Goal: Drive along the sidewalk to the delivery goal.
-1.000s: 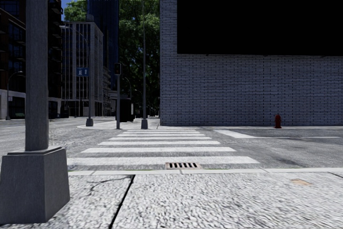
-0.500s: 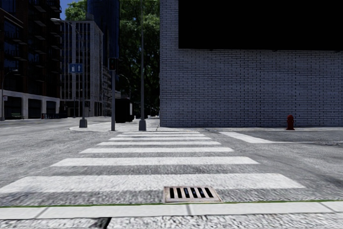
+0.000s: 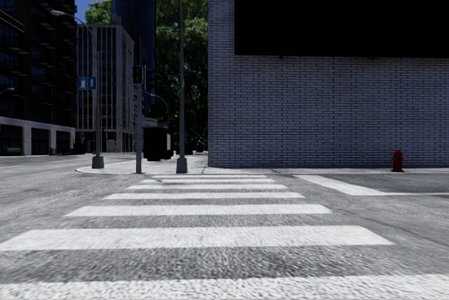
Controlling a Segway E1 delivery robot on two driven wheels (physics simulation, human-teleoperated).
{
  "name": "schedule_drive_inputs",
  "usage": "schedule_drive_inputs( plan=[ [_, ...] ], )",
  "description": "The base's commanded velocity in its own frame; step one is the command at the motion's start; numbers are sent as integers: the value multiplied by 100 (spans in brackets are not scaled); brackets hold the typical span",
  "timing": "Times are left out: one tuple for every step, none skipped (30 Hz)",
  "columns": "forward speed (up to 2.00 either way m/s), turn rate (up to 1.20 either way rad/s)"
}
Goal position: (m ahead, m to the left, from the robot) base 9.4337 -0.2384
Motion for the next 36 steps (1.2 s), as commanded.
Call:
schedule_drive_inputs(
  plan=[
    [145,0],
    [142,0],
    [141,0],
    [139,0],
    [136,0],
    [136,0],
    [136,0],
    [136,0],
    [136,0],
    [137,0],
    [138,0],
    [141,0],
    [141,0],
    [143,0],
    [146,0],
    [149,0],
    [151,0],
    [154,0],
    [156,0],
    [156,0],
    [158,0],
    [158,0],
    [159,0],
    [160,0],
    [160,0],
    [160,0],
    [160,0],
    [160,0],
    [162,0],
    [163,0],
    [163,0],
    [164,0],
    [165,0],
    [165,0],
    [171,0],
    [176,0]
  ],
)
